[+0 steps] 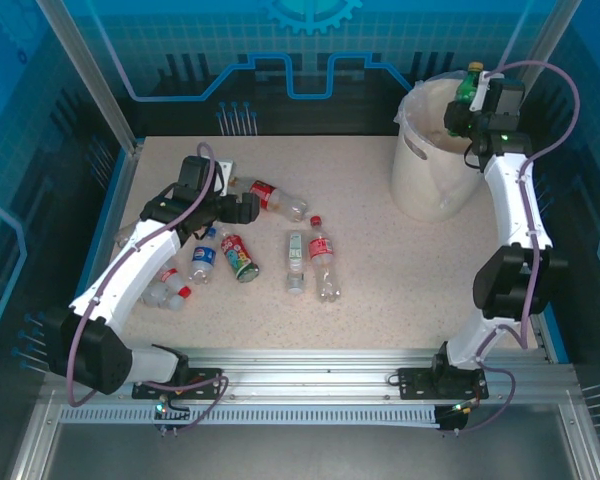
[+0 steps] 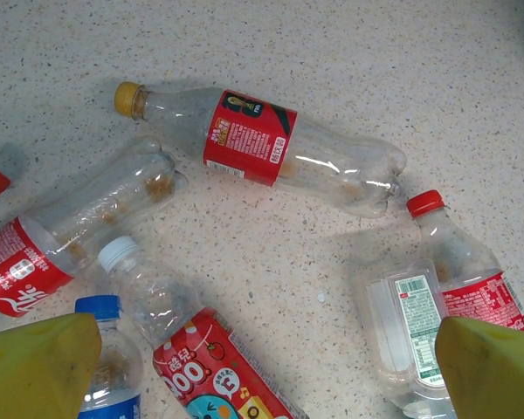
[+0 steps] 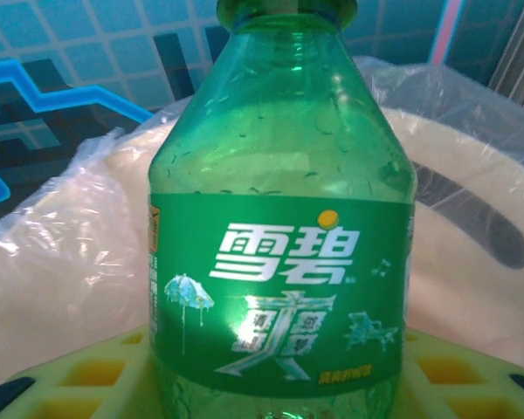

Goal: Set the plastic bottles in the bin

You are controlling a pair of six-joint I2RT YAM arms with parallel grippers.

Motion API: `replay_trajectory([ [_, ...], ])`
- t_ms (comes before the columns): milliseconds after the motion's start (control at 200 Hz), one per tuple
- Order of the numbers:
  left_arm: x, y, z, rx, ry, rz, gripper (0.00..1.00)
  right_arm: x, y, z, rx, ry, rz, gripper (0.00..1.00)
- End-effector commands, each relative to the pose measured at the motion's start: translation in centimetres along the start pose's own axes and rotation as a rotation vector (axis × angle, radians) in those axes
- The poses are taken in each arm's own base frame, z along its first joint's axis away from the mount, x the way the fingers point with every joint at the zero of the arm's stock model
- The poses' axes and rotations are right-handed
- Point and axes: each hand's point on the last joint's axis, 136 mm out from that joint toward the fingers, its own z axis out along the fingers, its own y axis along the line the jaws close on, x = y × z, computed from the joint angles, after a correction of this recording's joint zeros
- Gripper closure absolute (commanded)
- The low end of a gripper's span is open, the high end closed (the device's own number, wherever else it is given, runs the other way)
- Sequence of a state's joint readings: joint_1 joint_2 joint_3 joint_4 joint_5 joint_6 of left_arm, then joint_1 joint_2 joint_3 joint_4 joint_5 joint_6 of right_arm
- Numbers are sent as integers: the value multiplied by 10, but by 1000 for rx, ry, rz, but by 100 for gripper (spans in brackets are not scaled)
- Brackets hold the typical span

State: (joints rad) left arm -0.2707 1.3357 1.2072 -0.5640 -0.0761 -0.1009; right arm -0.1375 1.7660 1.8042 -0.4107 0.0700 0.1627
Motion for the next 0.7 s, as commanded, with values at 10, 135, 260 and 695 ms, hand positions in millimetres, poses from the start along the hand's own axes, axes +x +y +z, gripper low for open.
replay_trajectory([
  [10,0,2,-5,-17,-6,27,1,16,-10,18,6,61,51,100],
  [135,1,2,-4,-16,-1,29,1,30,-16,41,20,135,32,100],
  [260,2,3,-2,-21,7,31,1,41,-17,54,19,214,23,100],
  [695,2,4,-1,-31,10,39,1,110,-12,94,-34,450,18,98],
])
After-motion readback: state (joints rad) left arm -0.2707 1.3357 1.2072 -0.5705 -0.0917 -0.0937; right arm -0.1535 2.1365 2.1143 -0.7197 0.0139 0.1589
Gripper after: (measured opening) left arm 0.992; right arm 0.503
